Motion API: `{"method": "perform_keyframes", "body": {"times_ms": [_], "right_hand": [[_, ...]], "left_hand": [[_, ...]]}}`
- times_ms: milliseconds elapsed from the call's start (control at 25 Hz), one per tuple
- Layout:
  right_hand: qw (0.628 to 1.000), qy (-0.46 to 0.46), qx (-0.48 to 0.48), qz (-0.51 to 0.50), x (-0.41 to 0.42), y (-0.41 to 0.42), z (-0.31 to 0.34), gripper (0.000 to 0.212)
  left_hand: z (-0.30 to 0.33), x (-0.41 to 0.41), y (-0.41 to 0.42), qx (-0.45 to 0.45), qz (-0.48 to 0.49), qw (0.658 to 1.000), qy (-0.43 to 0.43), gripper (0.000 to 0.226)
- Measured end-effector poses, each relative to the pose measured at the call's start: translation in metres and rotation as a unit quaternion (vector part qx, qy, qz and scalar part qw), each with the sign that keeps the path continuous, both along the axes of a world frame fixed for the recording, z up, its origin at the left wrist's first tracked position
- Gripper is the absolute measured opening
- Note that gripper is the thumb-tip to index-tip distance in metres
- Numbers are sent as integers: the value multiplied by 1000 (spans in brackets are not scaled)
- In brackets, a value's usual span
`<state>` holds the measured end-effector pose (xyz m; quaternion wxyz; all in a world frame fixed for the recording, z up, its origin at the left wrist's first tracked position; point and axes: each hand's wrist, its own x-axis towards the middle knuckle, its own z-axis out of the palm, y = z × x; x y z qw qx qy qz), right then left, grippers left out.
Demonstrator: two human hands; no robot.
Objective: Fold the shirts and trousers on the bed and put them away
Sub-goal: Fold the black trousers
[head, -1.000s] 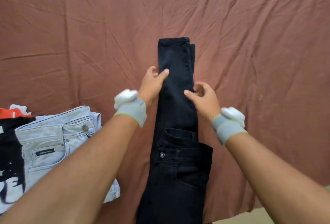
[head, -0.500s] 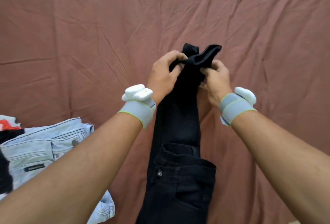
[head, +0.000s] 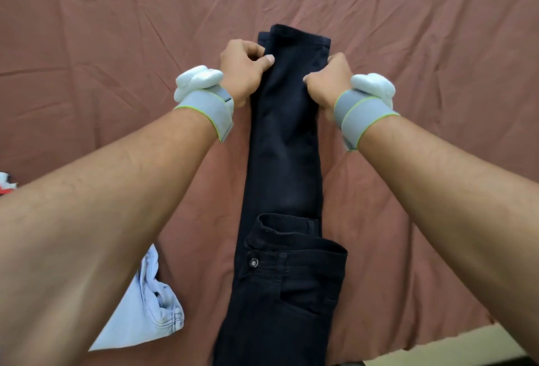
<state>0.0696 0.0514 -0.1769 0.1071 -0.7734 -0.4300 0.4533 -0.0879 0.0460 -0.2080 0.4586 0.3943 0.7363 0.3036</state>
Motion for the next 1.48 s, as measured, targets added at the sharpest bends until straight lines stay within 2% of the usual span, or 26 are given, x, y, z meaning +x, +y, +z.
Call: {"method": "perform_keyframes", "body": {"times_ms": [120,200,280,360,440,480,520,600,680,720,800,920,1040,1120,1200,1240,1320,1400,1480], "right_hand": [[991,102,56,-60,1,3,-2,34],[988,73,130,-49,0,11,-2,33],[991,3,132,18,2,11,-1,45],[983,-31,153,99,2,-14,4,62],[955,-40,247,159,8,-63,10,59],[940,-8,269,209,15,-88,14,51],[930,49,245,268,23,-107,15,44],[910,129,105,380,33,-132,17,37],[900,134,-4,415,34,-135,21,35],[896,133,-38,421,32,-134,24,36],[889,138,-87,427,27,-131,30,41],[894,202,-155,368,36,-123,35,58],[905,301,-175,244,52,-118,39,49],[889,404,-178,122,63,-116,38,45],[865,462,-188,48,70,-119,34,42],[869,456,-188,24,71,-124,30,42],[904,397,-156,-6,71,-131,24,48],[923,366,-119,-21,67,-142,20,46],[917,386,-90,-45,61,-140,27,44]], "left_hand": [[3,-1,3,81,36,996,-34,18],[6,-1,19,120,30,992,-28,15],[9,1,21,88,5,995,-38,38],[19,4,-12,65,-12,998,0,61],[31,13,-82,111,-21,994,17,59],[37,20,-125,111,-23,994,-3,52],[46,25,-164,83,-30,995,-36,46],[62,27,-221,-34,-86,991,-95,47],[58,21,-237,-113,-189,974,-58,48],[57,18,-232,-135,-221,965,-47,39],[56,16,-221,-147,-209,963,-89,19],[50,17,-209,-102,-152,970,-160,13],[49,5,-175,-54,-89,975,-196,20],[51,3,-144,-44,-46,972,-224,12],[48,3,-128,-57,-15,963,-262,10],[46,-1,-128,-83,-5,952,-293,15],[40,-16,-142,-150,-30,925,-348,33],[39,-28,-175,-200,-111,919,-320,38],[47,-26,-182,-151,-121,934,-299,31]]}}
